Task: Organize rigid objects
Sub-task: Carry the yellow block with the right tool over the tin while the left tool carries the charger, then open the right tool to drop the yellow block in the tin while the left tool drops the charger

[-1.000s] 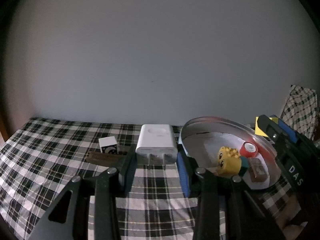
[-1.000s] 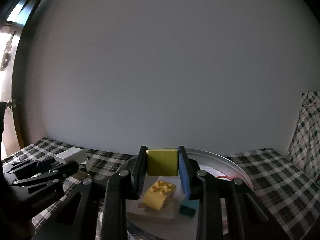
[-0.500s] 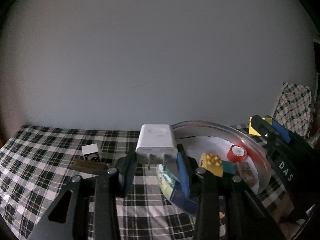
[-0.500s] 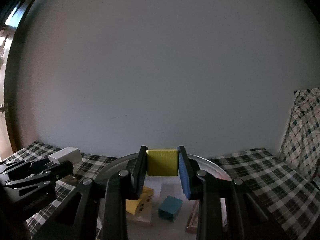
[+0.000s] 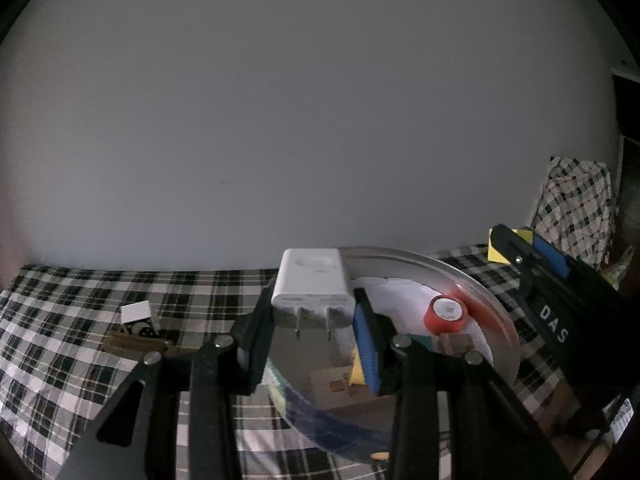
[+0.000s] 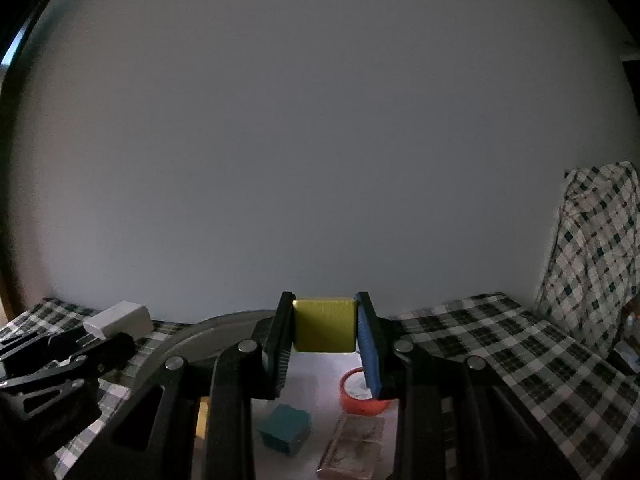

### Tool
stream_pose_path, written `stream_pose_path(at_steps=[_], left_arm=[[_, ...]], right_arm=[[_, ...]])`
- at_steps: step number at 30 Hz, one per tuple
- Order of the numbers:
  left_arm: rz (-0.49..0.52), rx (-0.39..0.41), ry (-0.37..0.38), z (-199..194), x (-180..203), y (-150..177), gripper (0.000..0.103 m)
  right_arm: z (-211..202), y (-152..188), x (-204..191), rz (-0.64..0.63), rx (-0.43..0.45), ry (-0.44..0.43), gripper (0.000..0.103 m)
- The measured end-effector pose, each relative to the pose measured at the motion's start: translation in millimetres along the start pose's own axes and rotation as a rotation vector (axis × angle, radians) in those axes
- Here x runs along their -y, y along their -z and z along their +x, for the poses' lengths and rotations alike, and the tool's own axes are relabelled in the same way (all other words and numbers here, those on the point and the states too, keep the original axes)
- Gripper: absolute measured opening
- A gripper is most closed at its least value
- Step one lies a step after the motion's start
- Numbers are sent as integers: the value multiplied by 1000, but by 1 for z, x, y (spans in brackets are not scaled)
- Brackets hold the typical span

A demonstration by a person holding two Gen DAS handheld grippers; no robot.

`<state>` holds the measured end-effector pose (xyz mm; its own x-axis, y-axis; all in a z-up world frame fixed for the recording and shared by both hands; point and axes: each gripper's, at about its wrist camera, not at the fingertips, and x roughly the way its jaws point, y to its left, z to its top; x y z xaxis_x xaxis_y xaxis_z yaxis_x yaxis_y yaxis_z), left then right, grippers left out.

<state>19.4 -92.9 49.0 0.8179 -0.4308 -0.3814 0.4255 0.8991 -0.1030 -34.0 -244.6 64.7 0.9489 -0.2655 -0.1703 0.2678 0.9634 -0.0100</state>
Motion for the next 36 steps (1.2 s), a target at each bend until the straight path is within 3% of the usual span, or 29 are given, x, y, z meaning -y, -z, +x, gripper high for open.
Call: stream_pose_path(at_steps=[19, 36], left_arm=[[48, -65, 42, 34, 40, 6, 37], [109, -116, 16, 60, 64, 16, 37]], right_arm=[[39, 2, 35, 16, -69, 104, 32], [80, 22, 36, -15, -224, 81, 32]])
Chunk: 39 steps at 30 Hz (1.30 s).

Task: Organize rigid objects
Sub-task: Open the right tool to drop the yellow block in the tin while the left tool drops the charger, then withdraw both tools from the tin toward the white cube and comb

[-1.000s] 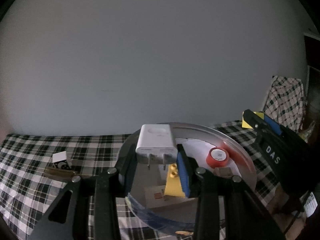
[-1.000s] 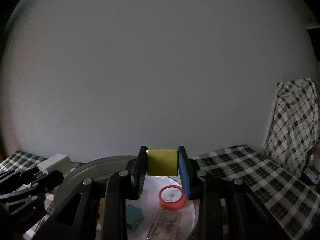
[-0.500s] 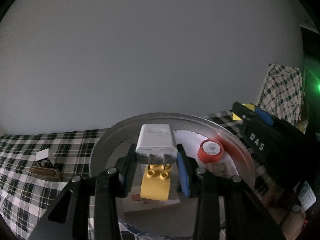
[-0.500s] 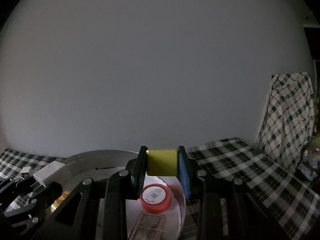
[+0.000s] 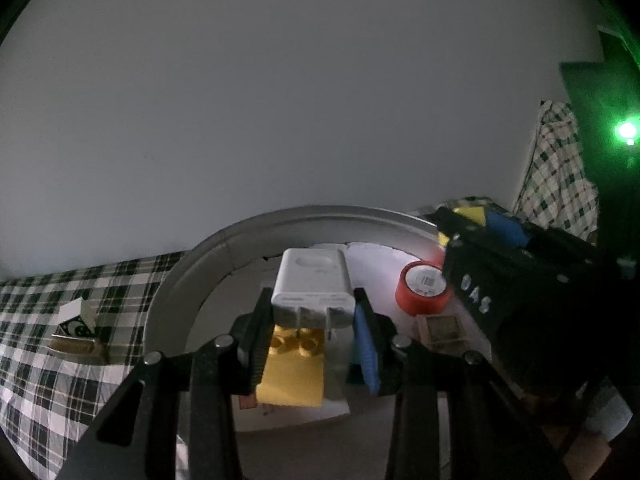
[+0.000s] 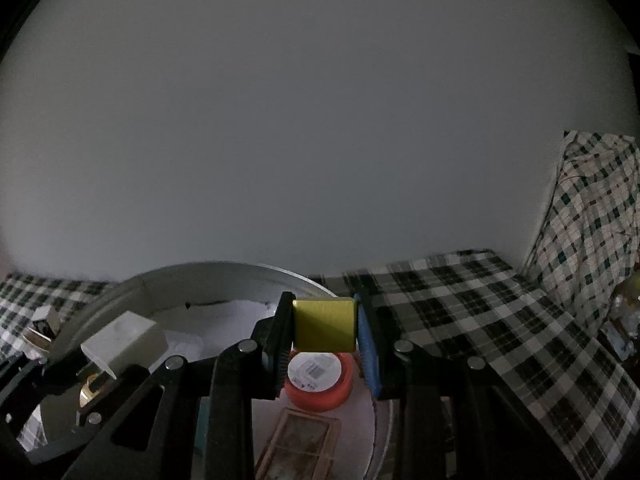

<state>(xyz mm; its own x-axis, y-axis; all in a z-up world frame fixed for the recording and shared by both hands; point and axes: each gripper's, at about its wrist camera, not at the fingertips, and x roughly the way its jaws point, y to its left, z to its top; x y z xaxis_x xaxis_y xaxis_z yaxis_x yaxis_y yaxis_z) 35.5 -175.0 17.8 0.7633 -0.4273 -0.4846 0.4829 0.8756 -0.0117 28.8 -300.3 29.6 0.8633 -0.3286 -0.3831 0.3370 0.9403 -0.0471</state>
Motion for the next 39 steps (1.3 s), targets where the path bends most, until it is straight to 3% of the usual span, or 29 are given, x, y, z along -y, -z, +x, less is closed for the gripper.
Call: stream_pose_path(at_steps=[10, 12, 14, 15, 16, 18, 20, 32, 36, 39], left_arm=[[68, 12, -50, 7, 10, -1, 37], [67, 13, -51, 9, 10, 0, 42], [59, 18, -31, 7, 11, 0, 63], [58, 41, -33, 2, 11, 0, 87], [60, 73, -47, -5, 12, -1, 103], [79, 124, -90, -17, 16, 0, 103], [104, 143, -116, -24, 19, 0, 103], [-63, 77, -165, -20, -21, 8, 103], [-80, 72, -189, -22, -30, 12, 102], [-81, 80, -227, -26, -36, 14, 102]], right_arm=[[5, 2, -1, 3, -38, -26, 32], [6, 2, 0, 12, -46, -41, 33], [7, 2, 3, 29, -51, -63, 33], [7, 2, 3, 42, -55, -82, 41], [7, 2, 5, 57, -67, -98, 49], [4, 2, 8, 84, -55, -112, 80], [-6, 1, 13, 118, 2, -111, 91], [-22, 4, 22, 187, 75, -87, 93], [-38, 5, 22, 205, 164, -54, 93], [-55, 7, 21, 205, 284, -19, 97]])
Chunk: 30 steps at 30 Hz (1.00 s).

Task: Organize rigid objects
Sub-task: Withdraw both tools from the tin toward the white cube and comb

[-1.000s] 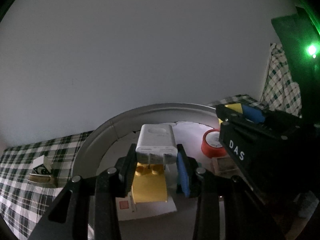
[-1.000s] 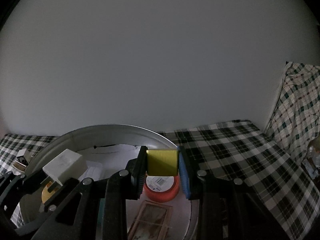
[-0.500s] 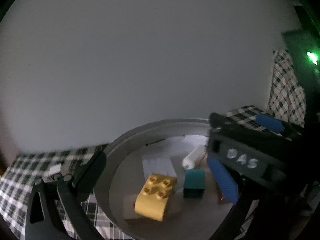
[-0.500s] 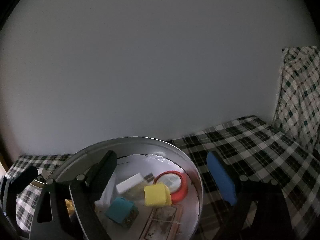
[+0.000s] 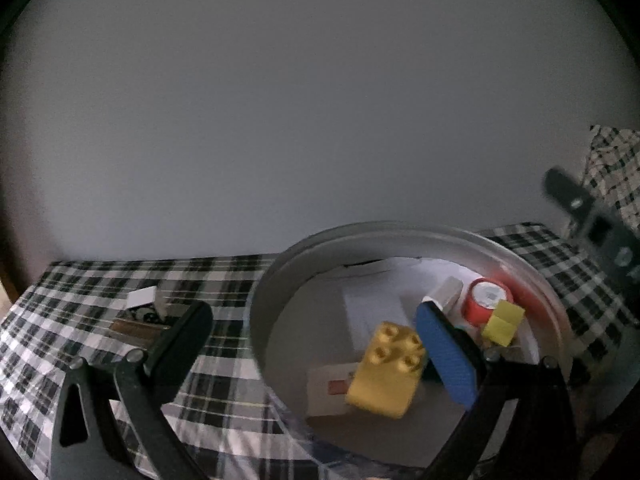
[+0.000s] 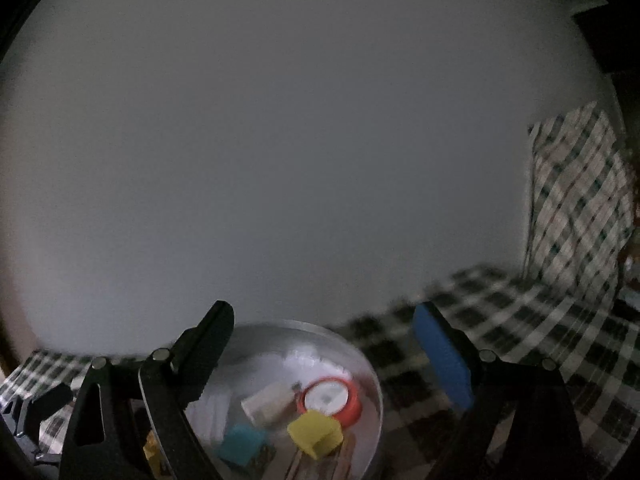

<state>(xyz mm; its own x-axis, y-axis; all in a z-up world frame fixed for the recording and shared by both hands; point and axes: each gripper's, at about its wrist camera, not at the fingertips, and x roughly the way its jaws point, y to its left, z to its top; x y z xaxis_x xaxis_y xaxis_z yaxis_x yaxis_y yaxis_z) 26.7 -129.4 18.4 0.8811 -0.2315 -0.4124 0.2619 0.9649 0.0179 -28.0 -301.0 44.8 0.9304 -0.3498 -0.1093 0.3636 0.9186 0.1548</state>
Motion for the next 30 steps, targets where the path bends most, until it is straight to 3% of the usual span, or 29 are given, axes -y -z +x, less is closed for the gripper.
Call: stream_pose_path(at_steps=[4, 12, 19, 30], left_arm=[[-2, 37, -63, -6, -10, 1, 103], [24, 64, -142, -12, -32, 9, 103], [-5, 58, -139, -14, -49, 12, 102], [-35, 44, -126, -18, -73, 17, 103]], right_arm=[[-19, 1, -2, 11, 134, 19, 100], [-27, 7, -11, -27, 168, 1, 100], [-31, 15, -21, -74, 170, -11, 100], [-49, 17, -19, -46, 232, 67, 100]])
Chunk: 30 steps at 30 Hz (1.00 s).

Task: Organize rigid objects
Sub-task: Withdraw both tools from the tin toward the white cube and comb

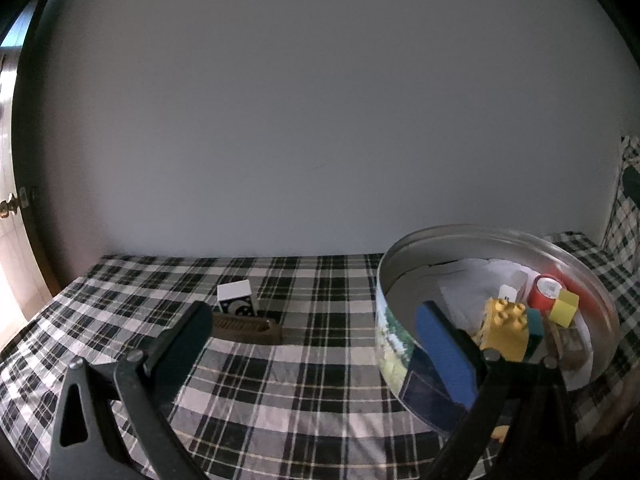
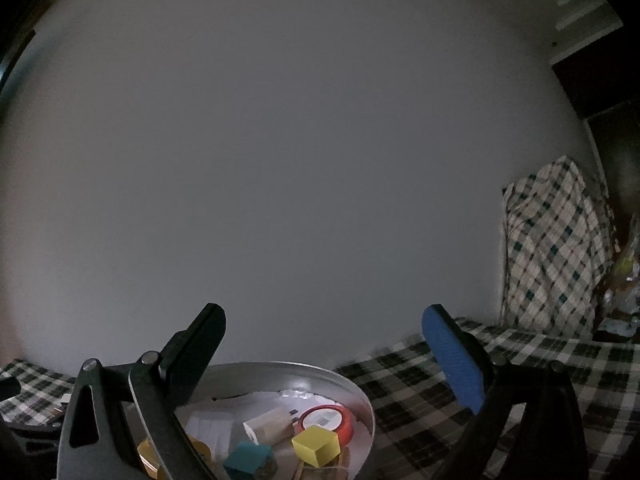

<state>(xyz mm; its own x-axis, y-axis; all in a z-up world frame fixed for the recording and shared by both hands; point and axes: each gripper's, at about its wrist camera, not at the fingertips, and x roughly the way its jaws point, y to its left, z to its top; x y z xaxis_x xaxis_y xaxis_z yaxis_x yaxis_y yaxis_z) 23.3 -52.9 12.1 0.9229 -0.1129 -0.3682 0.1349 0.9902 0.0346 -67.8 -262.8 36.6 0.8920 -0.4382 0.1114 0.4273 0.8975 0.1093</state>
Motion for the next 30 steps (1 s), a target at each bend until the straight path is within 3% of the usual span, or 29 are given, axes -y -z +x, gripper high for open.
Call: stream_pose_path(at_steps=[16, 30], left_arm=[[-25, -28, -11, 8, -36, 1, 102], [-66, -46, -55, 22, -87, 3, 102]], right_arm=[[-15, 1, -30, -30, -34, -1, 100], [-21, 12, -101, -44, -89, -106, 100]])
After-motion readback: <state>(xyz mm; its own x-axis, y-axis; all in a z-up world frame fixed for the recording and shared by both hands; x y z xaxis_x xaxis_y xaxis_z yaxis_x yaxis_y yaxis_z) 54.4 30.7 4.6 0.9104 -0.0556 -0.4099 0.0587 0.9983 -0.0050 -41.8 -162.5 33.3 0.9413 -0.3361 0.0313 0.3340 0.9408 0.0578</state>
